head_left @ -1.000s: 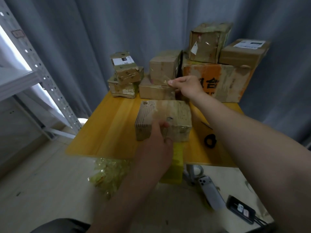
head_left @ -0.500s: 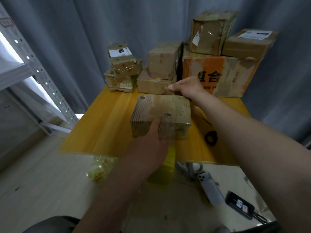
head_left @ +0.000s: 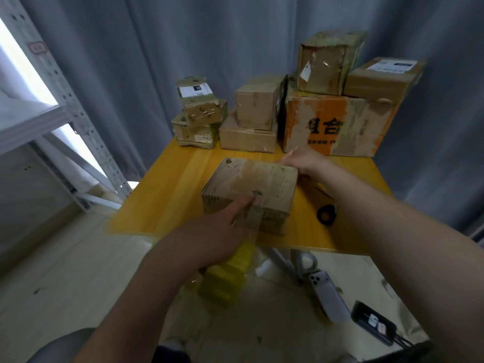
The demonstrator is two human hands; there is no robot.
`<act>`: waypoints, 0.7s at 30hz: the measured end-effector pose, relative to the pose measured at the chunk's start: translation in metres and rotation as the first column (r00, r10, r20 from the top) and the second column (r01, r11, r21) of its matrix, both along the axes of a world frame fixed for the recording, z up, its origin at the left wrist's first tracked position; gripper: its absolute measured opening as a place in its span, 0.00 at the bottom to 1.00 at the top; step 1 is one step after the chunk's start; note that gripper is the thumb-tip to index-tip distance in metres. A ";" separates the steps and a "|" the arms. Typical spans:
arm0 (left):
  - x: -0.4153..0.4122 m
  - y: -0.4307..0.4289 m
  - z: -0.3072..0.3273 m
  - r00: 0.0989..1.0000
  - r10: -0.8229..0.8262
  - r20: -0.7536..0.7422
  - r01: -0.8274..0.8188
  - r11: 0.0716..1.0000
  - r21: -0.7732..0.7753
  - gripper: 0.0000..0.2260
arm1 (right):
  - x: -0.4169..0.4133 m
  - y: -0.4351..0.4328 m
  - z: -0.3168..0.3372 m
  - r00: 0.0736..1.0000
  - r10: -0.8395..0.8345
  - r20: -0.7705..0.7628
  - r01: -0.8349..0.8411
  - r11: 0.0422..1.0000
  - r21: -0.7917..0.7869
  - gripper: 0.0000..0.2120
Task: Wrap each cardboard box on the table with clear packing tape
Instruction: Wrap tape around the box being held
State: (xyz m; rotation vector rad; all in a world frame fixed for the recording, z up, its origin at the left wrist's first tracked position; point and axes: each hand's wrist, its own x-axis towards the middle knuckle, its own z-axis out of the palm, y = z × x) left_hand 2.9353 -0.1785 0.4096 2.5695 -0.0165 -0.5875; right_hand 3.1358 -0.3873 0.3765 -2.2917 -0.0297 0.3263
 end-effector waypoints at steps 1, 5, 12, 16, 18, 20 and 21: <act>0.001 0.000 0.001 1.000 0.007 -0.009 -0.007 1.000 -0.012 0.25 | -0.001 0.000 0.004 0.998 0.009 0.067 -0.005 0.998 -0.063 0.17; 0.001 -0.003 0.005 0.999 0.022 -0.041 -0.024 0.999 -0.046 0.27 | -0.007 -0.004 0.016 0.972 -0.002 0.234 0.109 0.888 -0.447 0.27; 0.000 -0.005 0.004 0.999 0.038 0.014 -0.037 0.996 -0.080 0.25 | -0.115 0.030 0.040 0.828 0.075 0.555 -0.053 0.997 -0.055 0.06; -0.001 -0.005 0.000 0.999 0.021 0.036 -0.018 0.997 -0.070 0.24 | -0.165 0.050 0.005 0.818 0.407 0.406 -0.219 0.874 -0.434 0.17; 0.001 -0.005 -0.002 0.999 0.012 0.035 -0.009 0.995 -0.099 0.23 | -0.163 0.051 0.003 0.841 0.417 0.343 -0.210 0.838 -0.504 0.23; 0.001 -0.003 0.000 1.000 -0.002 0.029 0.006 0.992 -0.125 0.25 | -0.153 0.054 0.010 0.879 0.384 0.282 -0.198 0.833 -0.516 0.27; 0.001 -0.001 0.000 1.000 -0.001 0.023 0.004 0.990 -0.139 0.26 | -0.145 0.055 0.012 0.894 0.368 0.256 -0.193 0.832 -0.521 0.28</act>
